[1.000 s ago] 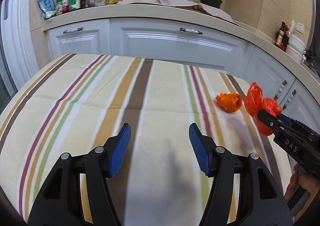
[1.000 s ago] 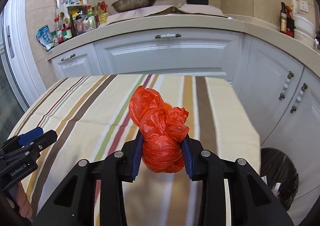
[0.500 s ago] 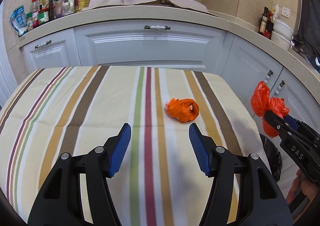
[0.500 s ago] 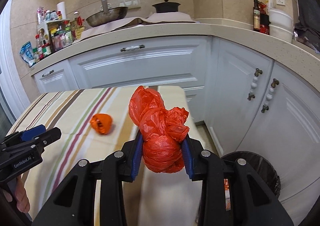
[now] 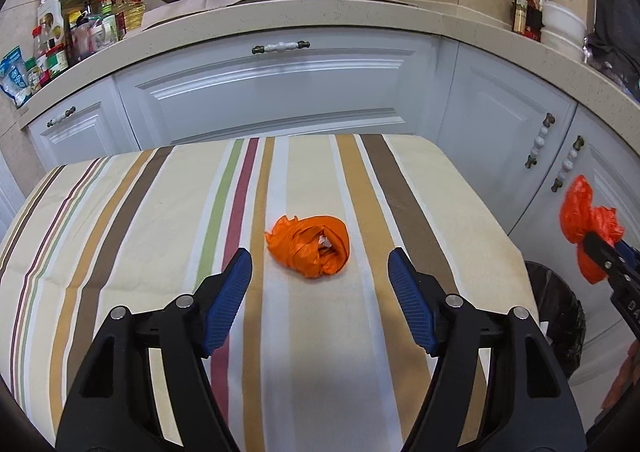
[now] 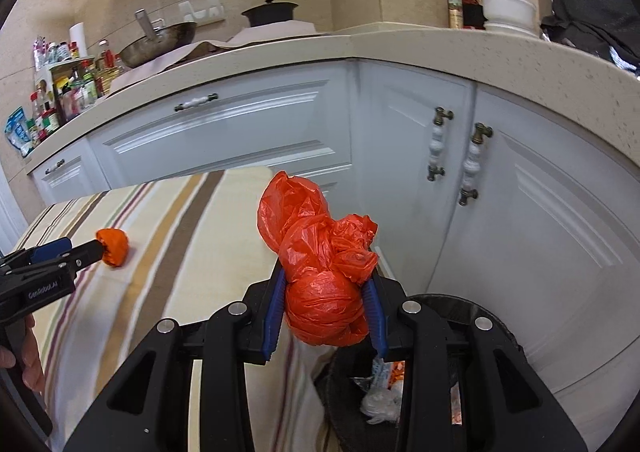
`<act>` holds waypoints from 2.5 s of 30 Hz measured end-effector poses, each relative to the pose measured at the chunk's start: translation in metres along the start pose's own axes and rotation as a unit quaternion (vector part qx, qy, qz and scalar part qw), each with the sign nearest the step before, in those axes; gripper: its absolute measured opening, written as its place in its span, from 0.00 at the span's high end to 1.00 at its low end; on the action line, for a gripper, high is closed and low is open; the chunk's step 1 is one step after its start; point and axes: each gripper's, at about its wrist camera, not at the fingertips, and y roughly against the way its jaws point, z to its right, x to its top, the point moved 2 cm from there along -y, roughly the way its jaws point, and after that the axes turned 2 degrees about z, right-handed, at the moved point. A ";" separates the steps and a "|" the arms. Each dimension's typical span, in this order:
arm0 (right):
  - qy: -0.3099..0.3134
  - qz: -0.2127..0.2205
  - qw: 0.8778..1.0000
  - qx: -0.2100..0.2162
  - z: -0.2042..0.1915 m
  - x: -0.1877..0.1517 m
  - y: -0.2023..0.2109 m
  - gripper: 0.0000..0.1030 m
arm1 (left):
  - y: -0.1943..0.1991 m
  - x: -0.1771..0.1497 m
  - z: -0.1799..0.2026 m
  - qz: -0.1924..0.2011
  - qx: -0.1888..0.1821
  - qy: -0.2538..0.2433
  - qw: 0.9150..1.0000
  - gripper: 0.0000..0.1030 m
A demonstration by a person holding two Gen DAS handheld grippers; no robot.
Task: Collect trash
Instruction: 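Grasp the balled orange plastic bag with the left gripper, then carry the red and orange bags over the bin and open both grippers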
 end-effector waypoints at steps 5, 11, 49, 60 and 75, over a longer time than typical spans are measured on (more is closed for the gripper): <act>-0.014 -0.007 1.000 -0.011 0.022 -0.008 -0.009 0.65 | -0.019 0.003 0.002 -0.010 0.017 -0.001 1.000 0.33; -0.026 -0.013 0.999 -0.016 0.037 -0.016 -0.019 0.65 | -0.035 0.003 0.003 -0.032 0.009 0.000 0.999 0.43; -0.065 0.003 0.996 -0.066 0.083 -0.041 0.073 0.65 | 0.068 -0.027 0.115 0.025 -0.103 -0.091 0.990 0.55; -0.072 0.002 0.993 -0.093 0.105 -0.055 0.099 0.65 | 0.078 -0.042 0.169 0.025 -0.127 -0.125 0.984 0.55; -0.077 -0.002 0.992 -0.101 0.127 -0.057 0.083 0.65 | 0.056 -0.038 0.225 0.030 -0.128 -0.161 0.978 0.55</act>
